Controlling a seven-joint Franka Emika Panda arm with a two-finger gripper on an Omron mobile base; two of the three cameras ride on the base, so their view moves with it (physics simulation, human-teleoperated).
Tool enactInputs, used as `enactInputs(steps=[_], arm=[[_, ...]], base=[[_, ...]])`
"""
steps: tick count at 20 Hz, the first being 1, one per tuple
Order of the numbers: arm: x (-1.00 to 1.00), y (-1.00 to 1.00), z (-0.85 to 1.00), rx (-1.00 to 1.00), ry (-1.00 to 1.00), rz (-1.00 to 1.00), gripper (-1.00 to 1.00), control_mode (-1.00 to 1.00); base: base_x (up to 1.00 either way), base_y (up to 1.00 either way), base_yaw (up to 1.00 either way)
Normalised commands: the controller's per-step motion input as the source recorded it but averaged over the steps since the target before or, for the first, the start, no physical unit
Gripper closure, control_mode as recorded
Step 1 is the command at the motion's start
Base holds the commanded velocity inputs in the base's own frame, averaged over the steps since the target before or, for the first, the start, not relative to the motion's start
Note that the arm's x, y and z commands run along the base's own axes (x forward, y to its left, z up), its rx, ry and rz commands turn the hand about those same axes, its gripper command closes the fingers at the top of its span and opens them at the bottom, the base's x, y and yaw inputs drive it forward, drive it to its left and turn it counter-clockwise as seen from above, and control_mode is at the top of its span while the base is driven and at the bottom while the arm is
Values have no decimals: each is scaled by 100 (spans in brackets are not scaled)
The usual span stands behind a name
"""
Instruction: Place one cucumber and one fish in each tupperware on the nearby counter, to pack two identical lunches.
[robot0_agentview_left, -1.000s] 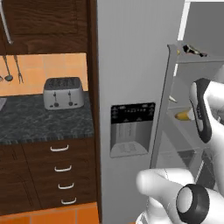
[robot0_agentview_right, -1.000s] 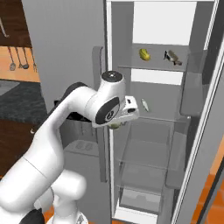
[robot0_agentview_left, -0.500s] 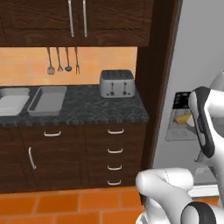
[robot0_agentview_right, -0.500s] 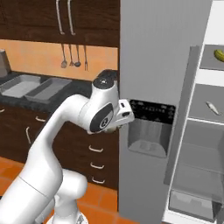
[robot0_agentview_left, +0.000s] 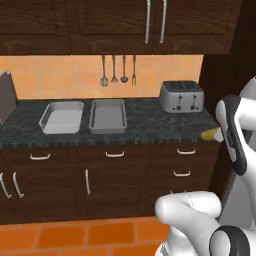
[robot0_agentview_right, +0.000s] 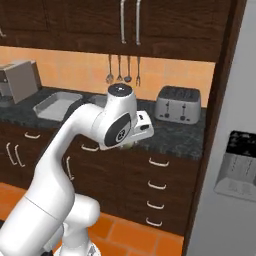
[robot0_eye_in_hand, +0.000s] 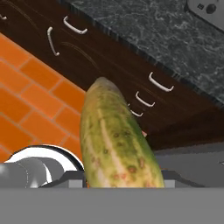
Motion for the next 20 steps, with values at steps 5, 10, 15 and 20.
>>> enactInputs(steps=[5,10,15,20], arm=[[0,0,0,0,0,0,100,100],[0,0,0,0,0,0,100,100],[0,0,0,0,0,0,100,100],[0,0,0,0,0,0,100,100]], base=[[96,100,-1],[61,100,-11],[38,100,-23],[98,51,-20]])
